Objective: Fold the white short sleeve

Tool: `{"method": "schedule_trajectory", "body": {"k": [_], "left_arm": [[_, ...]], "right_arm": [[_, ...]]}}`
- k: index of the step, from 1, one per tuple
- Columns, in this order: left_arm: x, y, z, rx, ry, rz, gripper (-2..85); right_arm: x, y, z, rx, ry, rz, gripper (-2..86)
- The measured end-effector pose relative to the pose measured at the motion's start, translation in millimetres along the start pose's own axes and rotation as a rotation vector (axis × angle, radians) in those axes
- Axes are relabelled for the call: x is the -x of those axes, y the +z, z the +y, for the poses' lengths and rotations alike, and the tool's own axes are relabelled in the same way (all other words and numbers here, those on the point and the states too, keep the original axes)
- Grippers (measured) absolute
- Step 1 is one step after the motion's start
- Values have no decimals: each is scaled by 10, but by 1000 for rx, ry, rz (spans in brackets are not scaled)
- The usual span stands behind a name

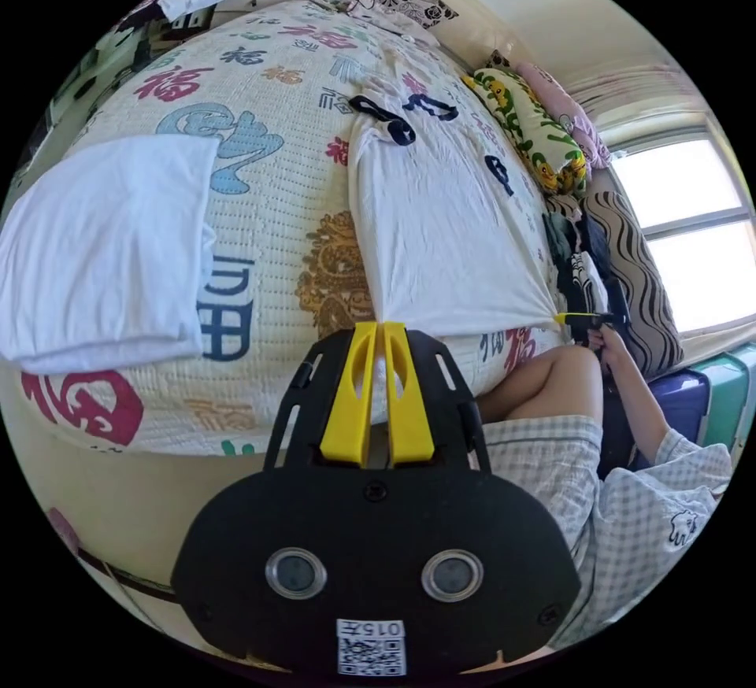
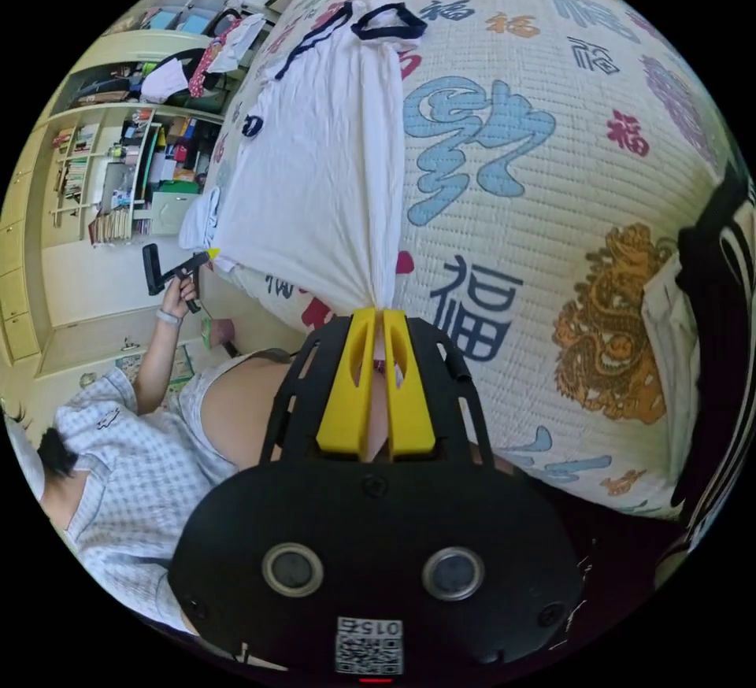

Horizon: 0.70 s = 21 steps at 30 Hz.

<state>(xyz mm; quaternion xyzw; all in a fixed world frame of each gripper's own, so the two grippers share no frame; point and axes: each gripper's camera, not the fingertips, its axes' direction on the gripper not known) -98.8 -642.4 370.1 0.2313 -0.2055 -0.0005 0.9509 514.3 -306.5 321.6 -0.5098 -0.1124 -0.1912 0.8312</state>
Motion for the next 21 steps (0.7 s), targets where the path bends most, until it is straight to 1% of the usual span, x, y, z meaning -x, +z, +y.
{"method": "schedule_trajectory", "body": {"k": [2, 4, 7, 9, 12, 14, 17, 19, 21], "left_arm": [[61, 147, 110, 31, 10, -25, -4], [114, 347, 260, 69, 35, -56, -2], [211, 592, 453, 104, 44, -79, 6], [300, 739, 555, 110, 27, -64, 17], [468, 978, 626, 137, -13, -33, 65], [540, 1048, 622, 168, -34, -32, 75], [402, 895, 519, 96, 3, -154, 78], [45, 835, 204, 7, 120, -231, 80], [-300, 955, -161, -61, 224, -200, 81]], "right_arm": [[-85, 68, 90, 8, 10, 25, 7], [-195, 260, 165, 75, 14, 74, 9], [-348, 485, 228, 135, 27, 56, 18], [-424, 552, 249, 138, 28, 25, 29], [-556, 513, 255, 133, 28, -16, 53], [-620, 397, 253, 114, 36, 11, 60], [-605, 68, 201, 31, -28, 109, 75], [-522, -202, 47, -73, -108, 171, 80], [-444, -356, -147, -160, -174, 193, 81]]}}
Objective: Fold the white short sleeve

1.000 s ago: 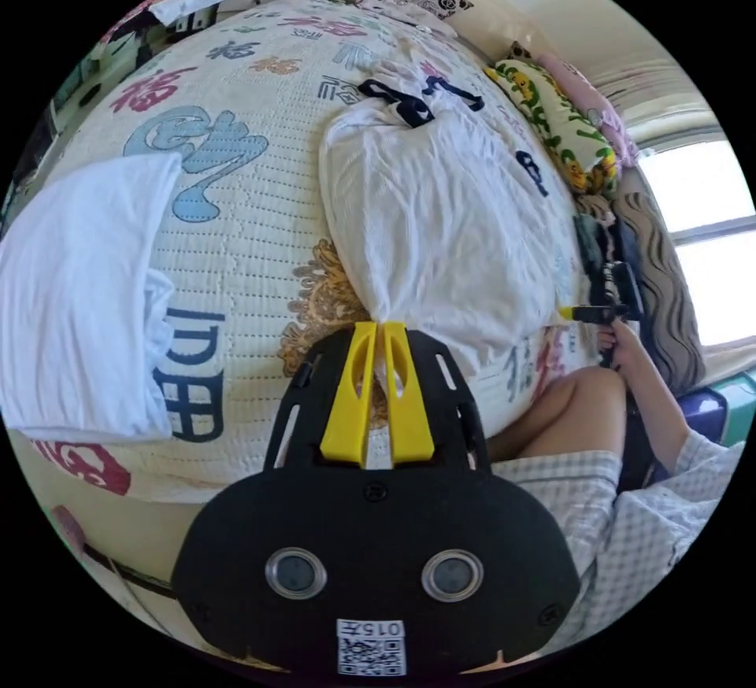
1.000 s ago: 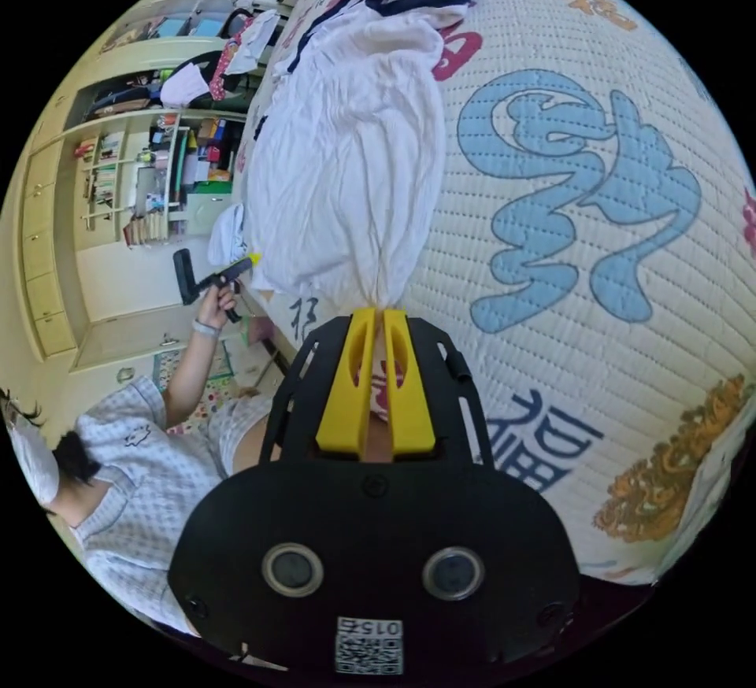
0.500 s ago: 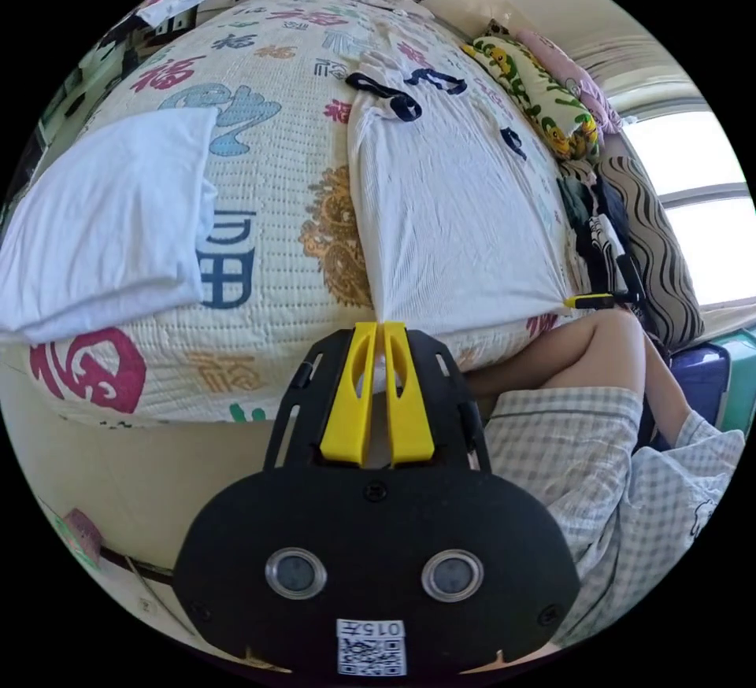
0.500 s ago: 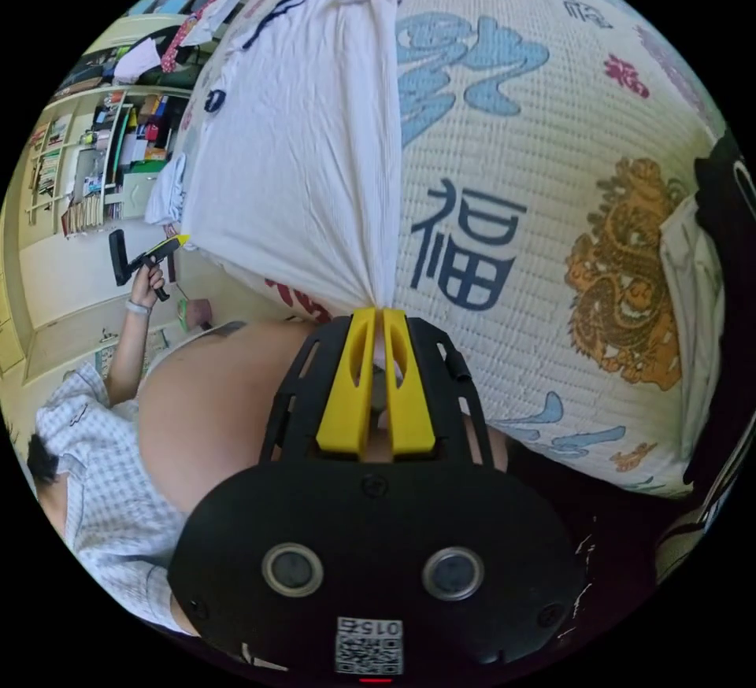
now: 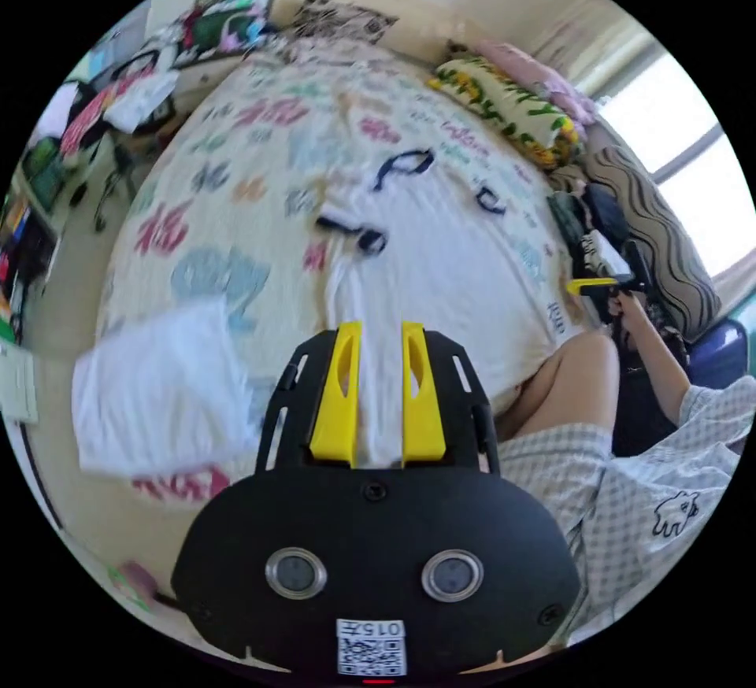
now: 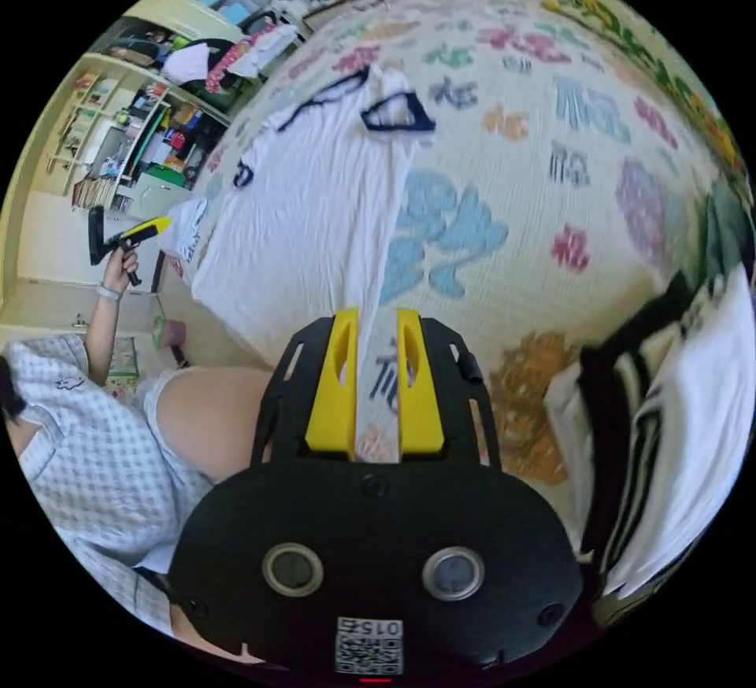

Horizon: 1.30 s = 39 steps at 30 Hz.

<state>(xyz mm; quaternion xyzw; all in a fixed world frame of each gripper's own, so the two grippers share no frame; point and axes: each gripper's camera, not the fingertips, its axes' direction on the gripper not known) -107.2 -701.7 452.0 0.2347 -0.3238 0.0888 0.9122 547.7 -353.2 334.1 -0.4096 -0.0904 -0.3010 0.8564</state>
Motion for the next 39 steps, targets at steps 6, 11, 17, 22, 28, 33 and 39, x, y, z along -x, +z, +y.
{"method": "schedule_trajectory", "body": {"k": [6, 11, 17, 22, 28, 33, 39], "left_arm": [[-1176, 1325, -1560, -69, 241, 222, 81], [-1930, 2703, -2290, 89, 308, 173, 72], [-2446, 3716, -2619, 212, 441, 147, 5], [-3083, 3989, -2907, 52, 541, 161, -3], [-3732, 4792, -2838, 125, 668, 71, 5], [-3737, 4968, -2748, 107, 688, 10, 15], [-3422, 4853, -2979, 146, 629, 124, 27]], "right_arm": [[39, 13, -900, -151, -190, 37, 83], [-72, 272, -1452, -98, -263, 117, 95], [-394, 555, -1607, 30, -291, 143, 32], [-947, 181, -1214, -197, -39, 42, 11], [-1528, 231, -865, -242, 186, -130, 9], [-1476, 163, -897, -277, 157, -63, 10], [-1212, 463, -1502, -156, 44, 179, 7]]}}
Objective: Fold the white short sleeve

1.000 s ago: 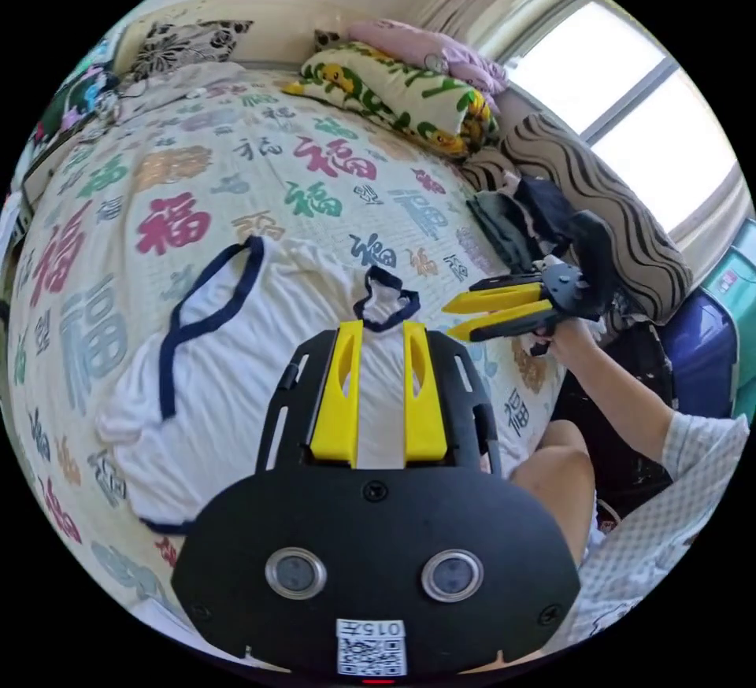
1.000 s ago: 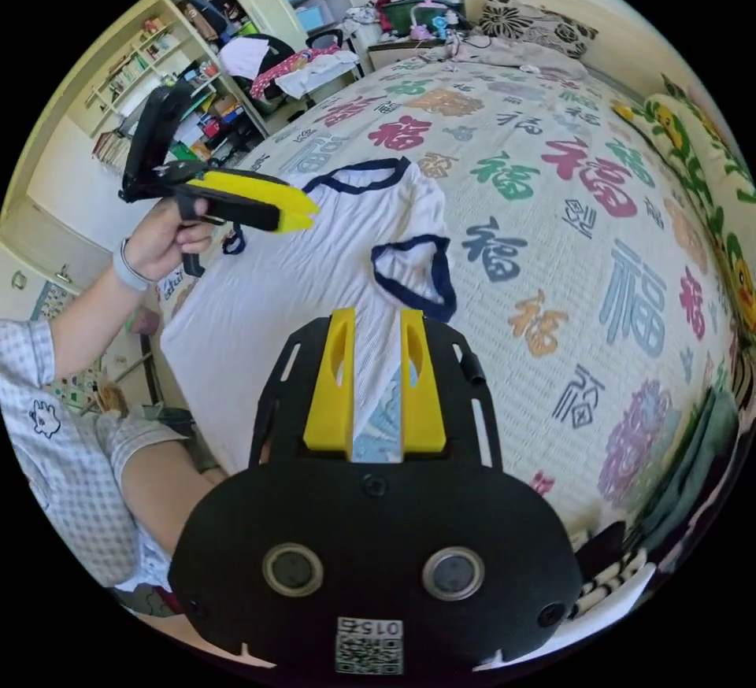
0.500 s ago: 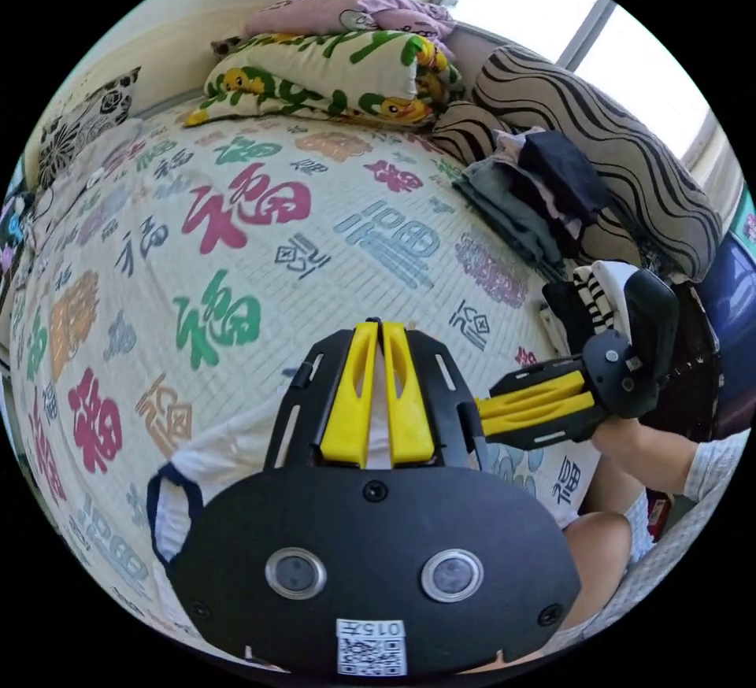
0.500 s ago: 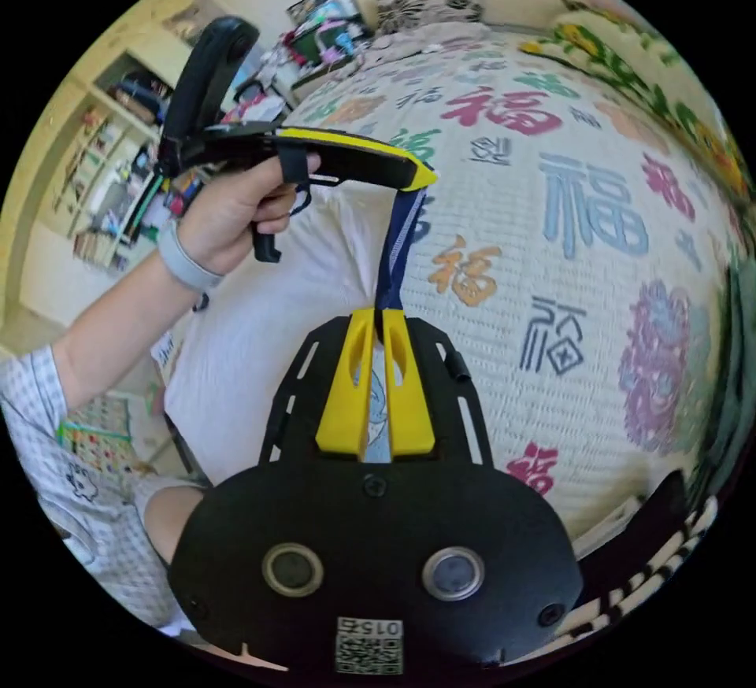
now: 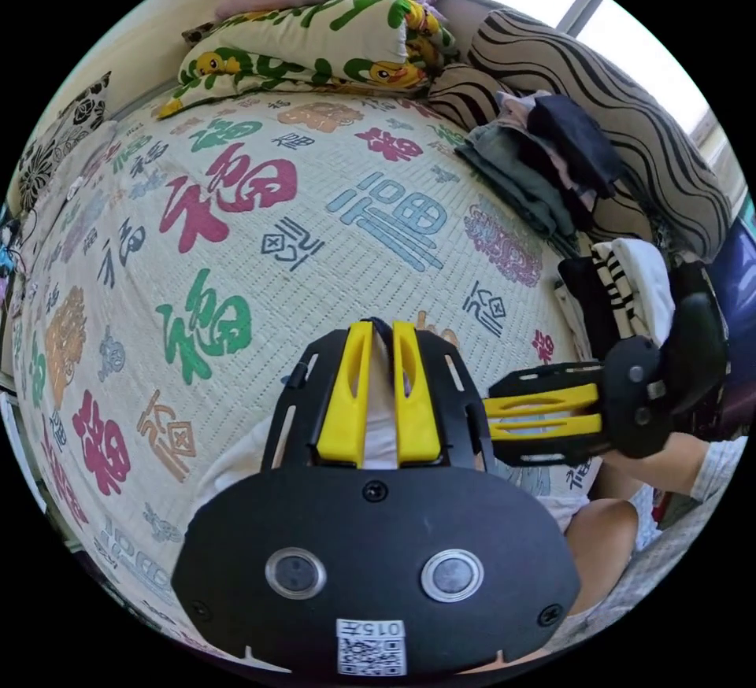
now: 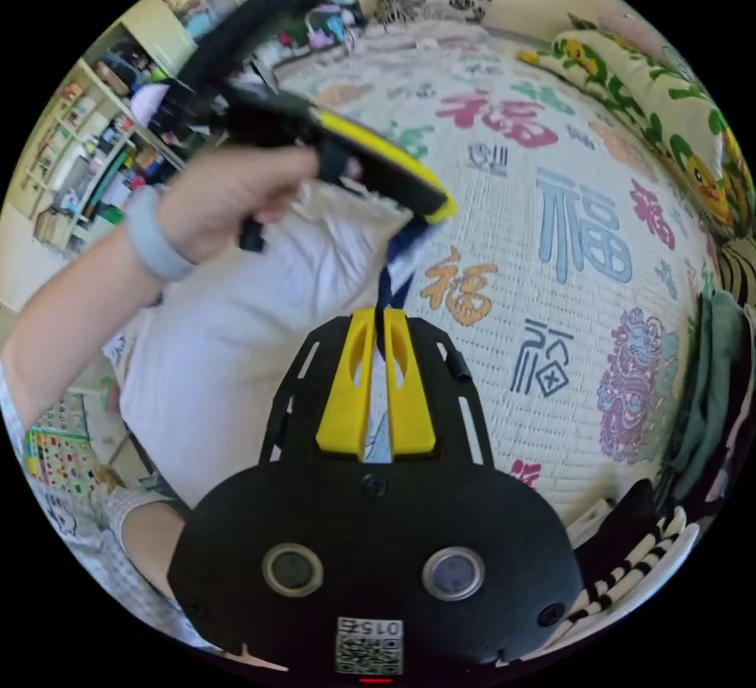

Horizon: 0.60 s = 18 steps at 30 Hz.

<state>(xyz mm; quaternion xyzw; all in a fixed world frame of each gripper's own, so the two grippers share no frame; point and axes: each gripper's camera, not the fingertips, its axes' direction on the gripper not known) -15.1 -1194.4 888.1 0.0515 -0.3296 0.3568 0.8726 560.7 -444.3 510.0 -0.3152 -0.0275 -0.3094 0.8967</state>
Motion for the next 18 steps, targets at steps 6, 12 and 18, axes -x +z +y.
{"method": "schedule_trajectory", "body": {"k": [6, 12, 18], "left_arm": [[402, -424, 83, -39, -20, 100, 43], [854, -986, 536, -222, -99, 227, 47], [1079, -1355, 1711, -137, -168, 24, 33]], "right_arm": [[-375, 141, 155, -8, 180, -106, 10], [-615, 222, 372, -53, 266, -269, 36], [-601, 111, 457, -166, 334, -127, 9]]}}
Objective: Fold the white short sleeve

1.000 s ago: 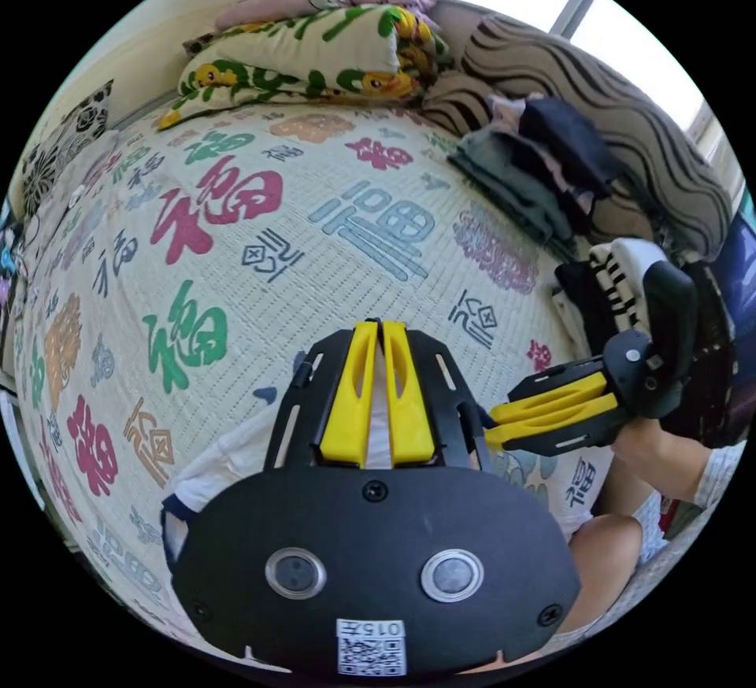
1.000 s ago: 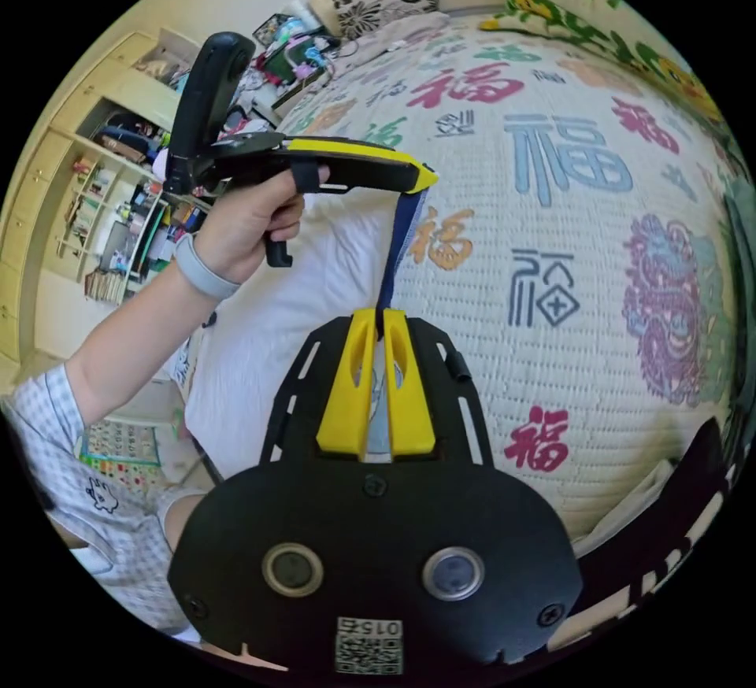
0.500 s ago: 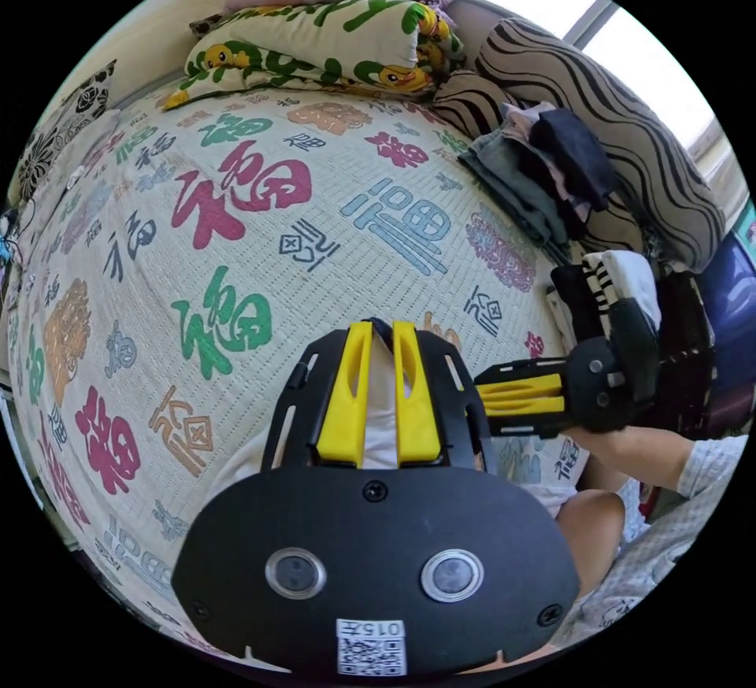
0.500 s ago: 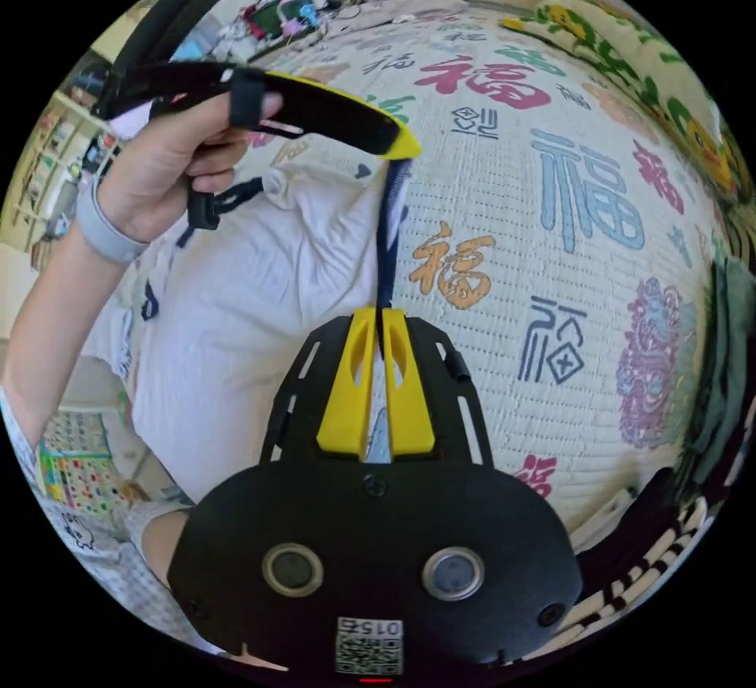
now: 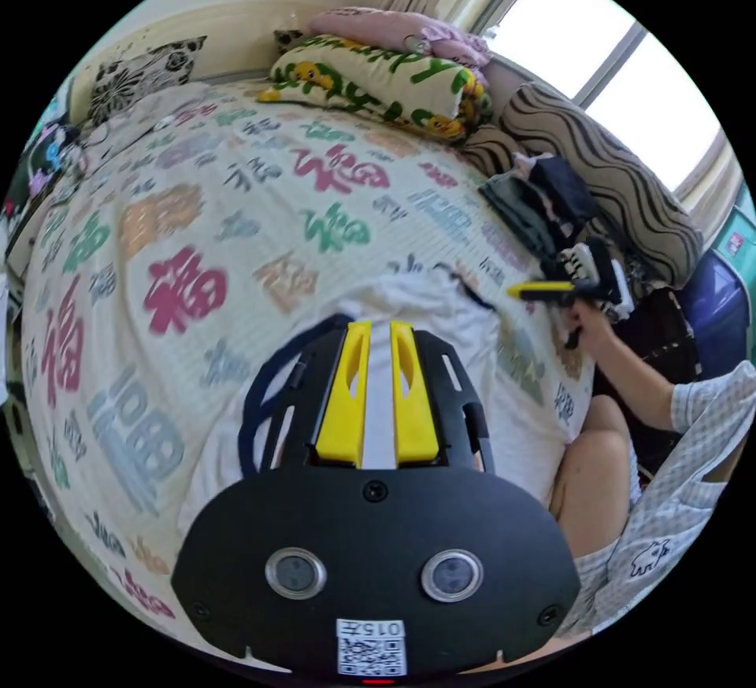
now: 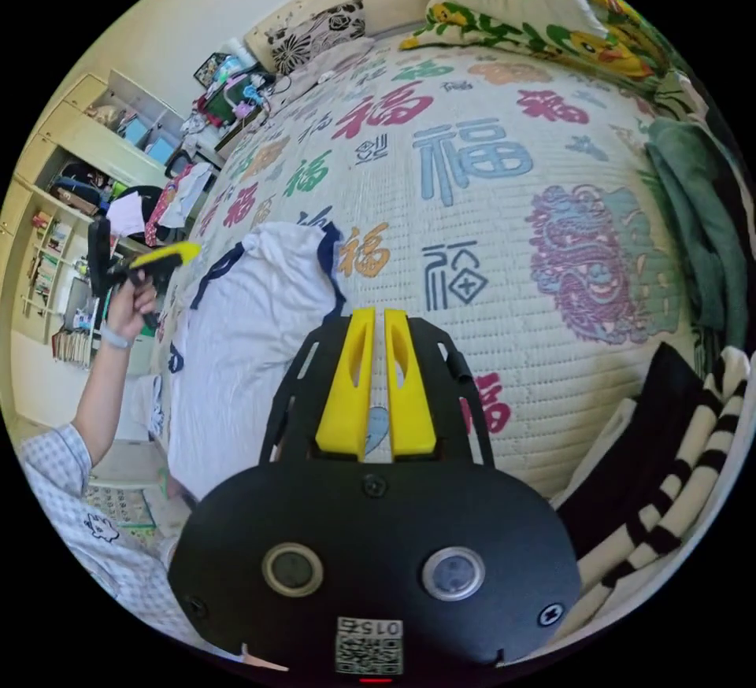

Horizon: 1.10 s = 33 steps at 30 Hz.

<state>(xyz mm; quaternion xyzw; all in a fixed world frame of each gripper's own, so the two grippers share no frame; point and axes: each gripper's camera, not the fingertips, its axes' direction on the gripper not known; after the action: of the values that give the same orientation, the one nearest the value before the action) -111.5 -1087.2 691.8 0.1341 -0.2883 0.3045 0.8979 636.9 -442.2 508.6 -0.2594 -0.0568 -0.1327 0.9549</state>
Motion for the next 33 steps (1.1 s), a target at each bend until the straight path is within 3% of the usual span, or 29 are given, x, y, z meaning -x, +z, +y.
{"method": "schedule_trajectory", "body": {"k": [5, 8, 13, 18, 20, 22, 23, 26, 28, 33], "left_arm": [[379, -28, 581, 186, -57, -187, 9], [648, -183, 596, 115, -153, -255, -1], [992, -618, 524, 44, -234, -391, -8], [1007, -1151, 776, 57, -192, -69, -8], [1051, -1195, 916, 178, -164, -132, -8], [1271, -1271, 1044, 270, -186, -321, -8], [1339, -1330, 1059, 256, -203, -342, -7], [1595, -1968, 1226, -28, -368, -429, -5], [1642, -2511, 1514, -226, -449, -358, 6], [1558, -2985, 2369, -155, -555, -195, 66]], "right_arm": [[440, 151, -134, -23, -188, -140, -2], [1026, 511, -386, 59, -335, -251, -4], [2000, 1558, -862, 288, -504, -84, -6], [2230, 1958, -1136, 275, -418, 3, -6], [2212, 1966, -1200, 242, -361, -5, -6], [2180, 1942, -1191, 192, -313, 8, -6], [2173, 1924, -1172, 174, -303, 9, -6], [2151, 1784, -980, 92, -277, -72, -5], [2179, 1660, -702, 65, -310, -168, -5], [2282, 1554, -8, 77, -357, -293, -4]]}}
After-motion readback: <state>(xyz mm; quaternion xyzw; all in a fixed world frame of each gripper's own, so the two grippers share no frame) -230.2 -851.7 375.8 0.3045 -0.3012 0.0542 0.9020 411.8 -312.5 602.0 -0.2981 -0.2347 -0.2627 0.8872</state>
